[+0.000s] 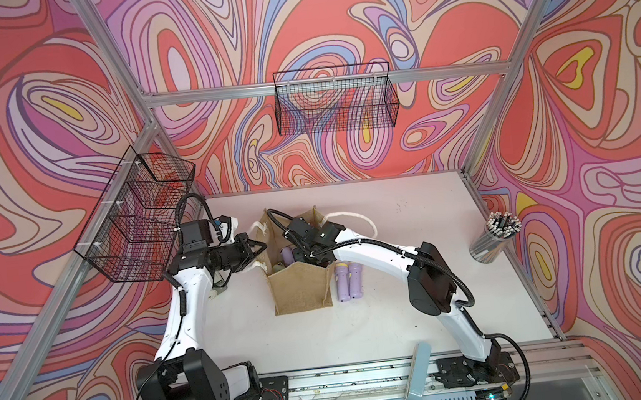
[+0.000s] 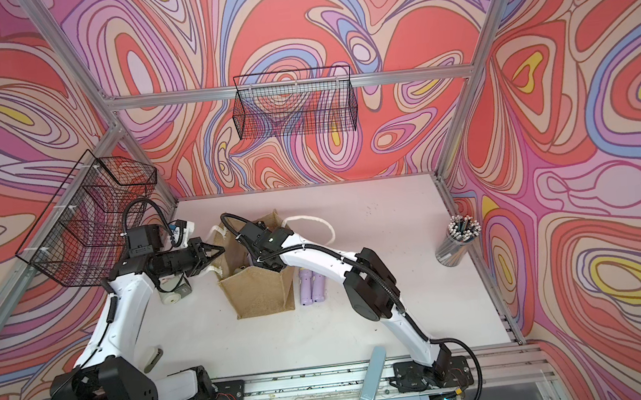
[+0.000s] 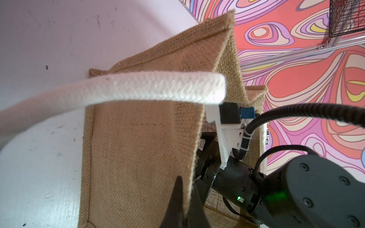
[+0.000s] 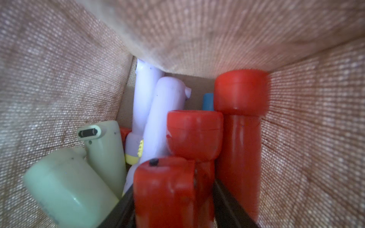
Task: Put the flashlights into the tote bags
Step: Place the flashlight in the canvas bag, then pick up the flashlight from the center of the board.
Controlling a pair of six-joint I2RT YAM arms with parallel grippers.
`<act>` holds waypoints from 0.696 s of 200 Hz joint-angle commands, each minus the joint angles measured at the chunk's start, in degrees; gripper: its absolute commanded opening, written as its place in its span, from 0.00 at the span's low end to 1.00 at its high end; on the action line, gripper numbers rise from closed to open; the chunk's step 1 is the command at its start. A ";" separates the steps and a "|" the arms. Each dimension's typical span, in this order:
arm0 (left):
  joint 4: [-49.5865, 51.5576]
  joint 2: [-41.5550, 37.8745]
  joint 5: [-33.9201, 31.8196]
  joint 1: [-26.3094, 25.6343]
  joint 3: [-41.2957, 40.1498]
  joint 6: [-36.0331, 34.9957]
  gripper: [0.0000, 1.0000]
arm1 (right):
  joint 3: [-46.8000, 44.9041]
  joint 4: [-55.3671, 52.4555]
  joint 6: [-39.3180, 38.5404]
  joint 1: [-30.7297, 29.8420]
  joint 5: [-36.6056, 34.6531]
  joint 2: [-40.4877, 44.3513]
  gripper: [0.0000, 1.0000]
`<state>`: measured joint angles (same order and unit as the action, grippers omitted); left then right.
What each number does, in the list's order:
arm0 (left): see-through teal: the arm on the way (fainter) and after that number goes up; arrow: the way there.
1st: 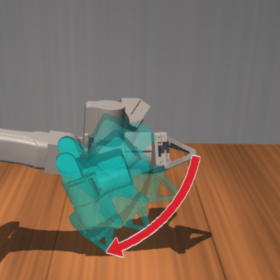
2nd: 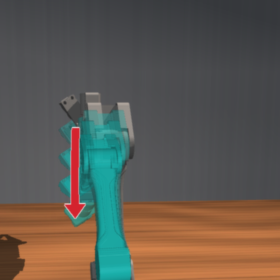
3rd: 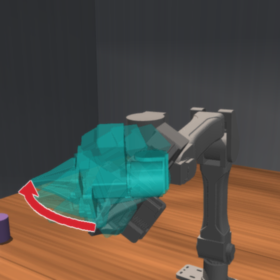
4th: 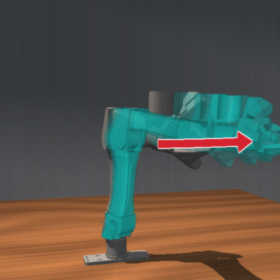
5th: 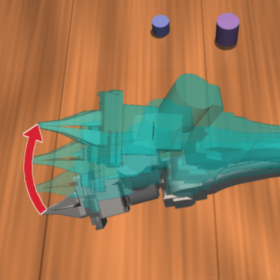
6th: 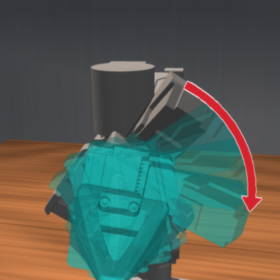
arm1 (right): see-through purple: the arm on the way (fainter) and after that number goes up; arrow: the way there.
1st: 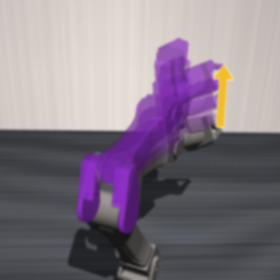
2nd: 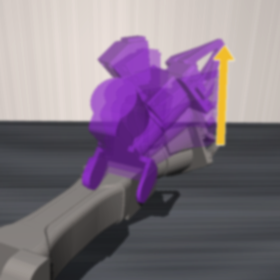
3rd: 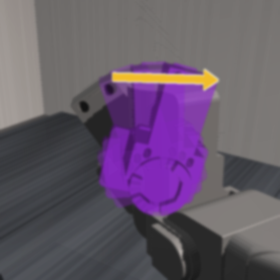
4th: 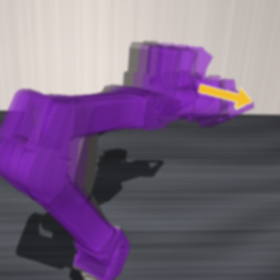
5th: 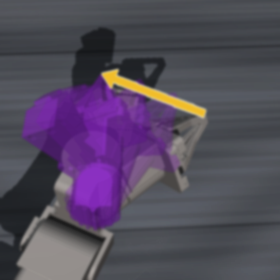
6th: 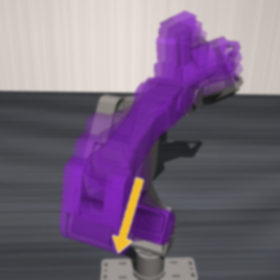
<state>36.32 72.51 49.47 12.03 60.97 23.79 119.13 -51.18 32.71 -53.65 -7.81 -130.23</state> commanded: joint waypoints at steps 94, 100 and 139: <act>-0.43 -0.87 1.61 -0.06 0.10 -0.68 0.00 | 1.18 2.63 -2.33 -0.01 8.60 5.53 0.79; -0.46 -0.95 1.65 0.01 0.10 -0.72 0.00 | 1.19 2.58 -2.34 -0.02 8.21 6.16 0.80; -0.37 -1.19 1.57 -0.01 0.19 -0.78 0.00 | 0.70 2.20 -3.59 0.02 4.19 11.04 0.80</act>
<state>36.32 72.51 49.47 12.03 60.97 23.79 119.15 -49.34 30.61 -53.60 -0.86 -124.70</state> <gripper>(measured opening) 0.057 0.803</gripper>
